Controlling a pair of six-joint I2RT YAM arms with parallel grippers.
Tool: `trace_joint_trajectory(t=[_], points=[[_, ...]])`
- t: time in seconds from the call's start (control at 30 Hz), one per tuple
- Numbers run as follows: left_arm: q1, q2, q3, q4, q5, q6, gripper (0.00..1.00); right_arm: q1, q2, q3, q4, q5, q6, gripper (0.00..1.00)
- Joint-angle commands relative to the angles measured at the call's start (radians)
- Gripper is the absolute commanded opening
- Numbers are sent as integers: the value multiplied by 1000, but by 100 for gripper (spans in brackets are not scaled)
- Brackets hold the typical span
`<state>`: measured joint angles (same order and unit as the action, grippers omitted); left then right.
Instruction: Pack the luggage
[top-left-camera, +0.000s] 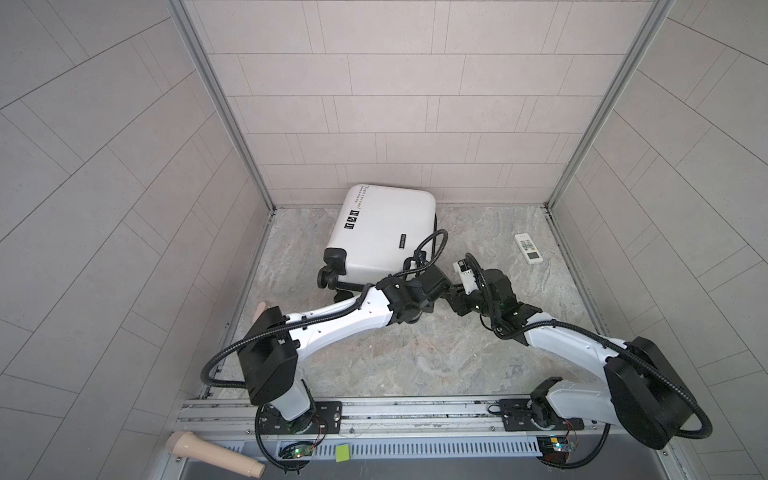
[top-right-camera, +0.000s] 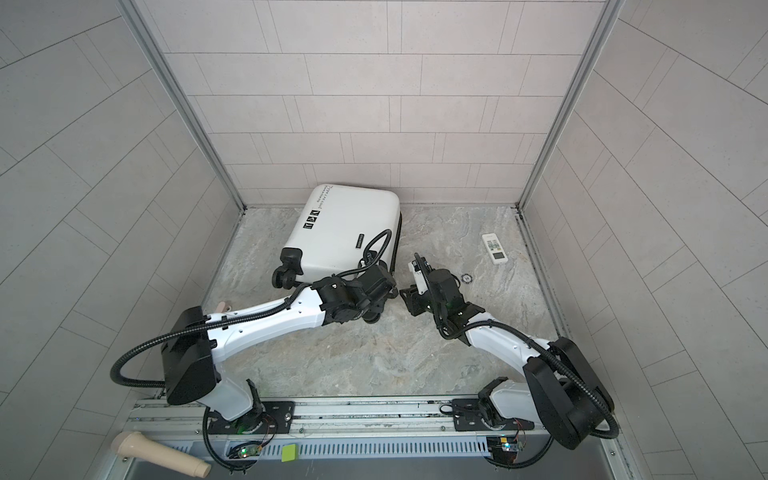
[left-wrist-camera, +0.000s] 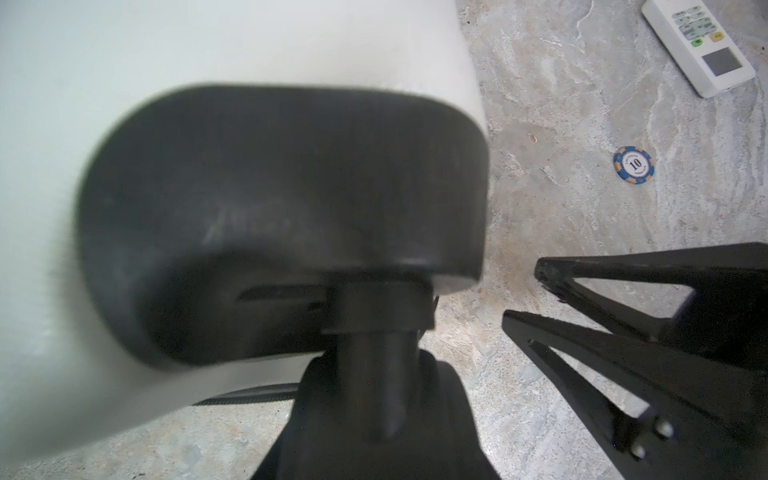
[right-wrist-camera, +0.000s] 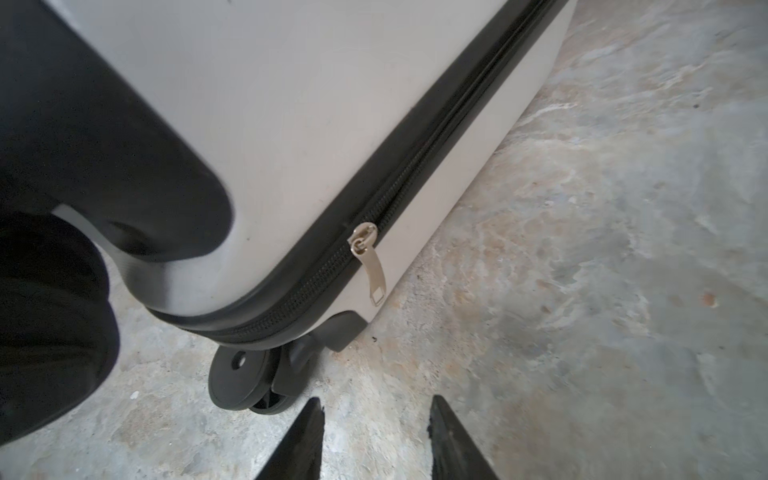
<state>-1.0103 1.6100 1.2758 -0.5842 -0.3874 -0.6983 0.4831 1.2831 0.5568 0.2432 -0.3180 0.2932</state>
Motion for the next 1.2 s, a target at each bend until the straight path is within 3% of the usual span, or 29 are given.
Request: trace_joint_trajectory(t=[0.0,0.4,0.67,1.17], points=[[6,-22,-21,-39,-2,10,0,-4,35,38,22,-51,-31,42],[6,-113,-110,-39,15,-18,0,-3,164,118,42,-73,-68,32],[7,-134,-125,-39,8,-19,0,16,224,157,61,-114,-58,34],[8,-138,-144,-34,40,-21,0,18,330,226,101,-69,-36,31]])
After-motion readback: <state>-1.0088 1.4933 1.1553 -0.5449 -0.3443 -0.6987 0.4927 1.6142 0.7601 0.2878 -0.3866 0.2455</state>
